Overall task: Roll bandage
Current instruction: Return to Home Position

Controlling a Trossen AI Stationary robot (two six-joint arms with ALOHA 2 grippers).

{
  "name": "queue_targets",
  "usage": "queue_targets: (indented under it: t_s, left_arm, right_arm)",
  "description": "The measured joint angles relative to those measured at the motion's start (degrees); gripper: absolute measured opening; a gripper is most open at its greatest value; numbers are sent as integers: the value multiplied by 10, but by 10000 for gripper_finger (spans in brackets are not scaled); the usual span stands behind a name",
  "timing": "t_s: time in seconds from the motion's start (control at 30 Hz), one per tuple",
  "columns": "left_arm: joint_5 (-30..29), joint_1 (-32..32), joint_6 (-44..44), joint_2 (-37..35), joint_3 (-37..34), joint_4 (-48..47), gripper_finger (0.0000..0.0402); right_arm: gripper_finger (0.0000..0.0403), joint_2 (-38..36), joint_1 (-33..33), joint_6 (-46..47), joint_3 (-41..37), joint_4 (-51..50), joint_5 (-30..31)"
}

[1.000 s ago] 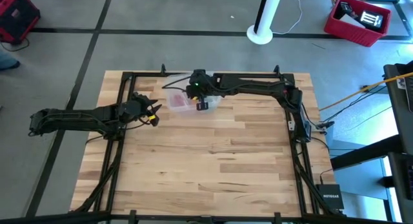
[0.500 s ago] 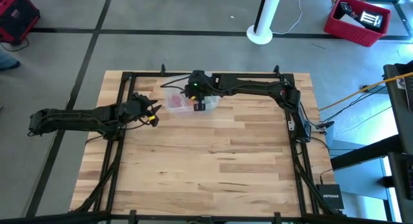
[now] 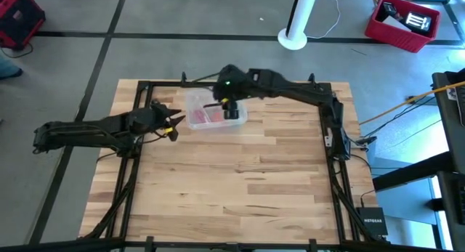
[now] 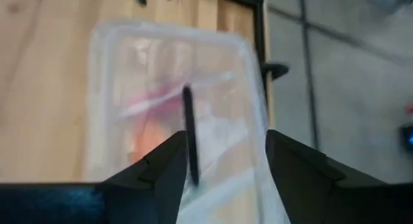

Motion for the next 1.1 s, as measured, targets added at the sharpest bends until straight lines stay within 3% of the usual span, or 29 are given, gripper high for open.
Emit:
queue_targets:
  t_s: [0.17, 0.33, 0.53, 0.67, 0.93, 1.1]
  left_arm:
    - [49, -9, 80, -9, 20, 50, 129]
    - [152, -23, 112, -18, 20, 91, 87]
    - [176, -51, 111, -22, 20, 87, 16]
    - [169, -66, 111, -36, 10, 100, 5]
    - [157, -67, 84, -103, -47, 106, 3]
    - [156, -67, 62, -157, -76, 109, 4]
  right_arm:
    - [192, -58, -5, 64, 20, -84, -69]
    - [136, -142, -12, 104, -64, -73, -93]
    - [53, -287, -11, 153, -297, 64, -103]
    - [8, -394, -12, 193, -481, 199, -103]
    - [20, -604, -12, 278, -772, 457, -83]
    - [4, -718, -12, 311, -907, 552, -76]
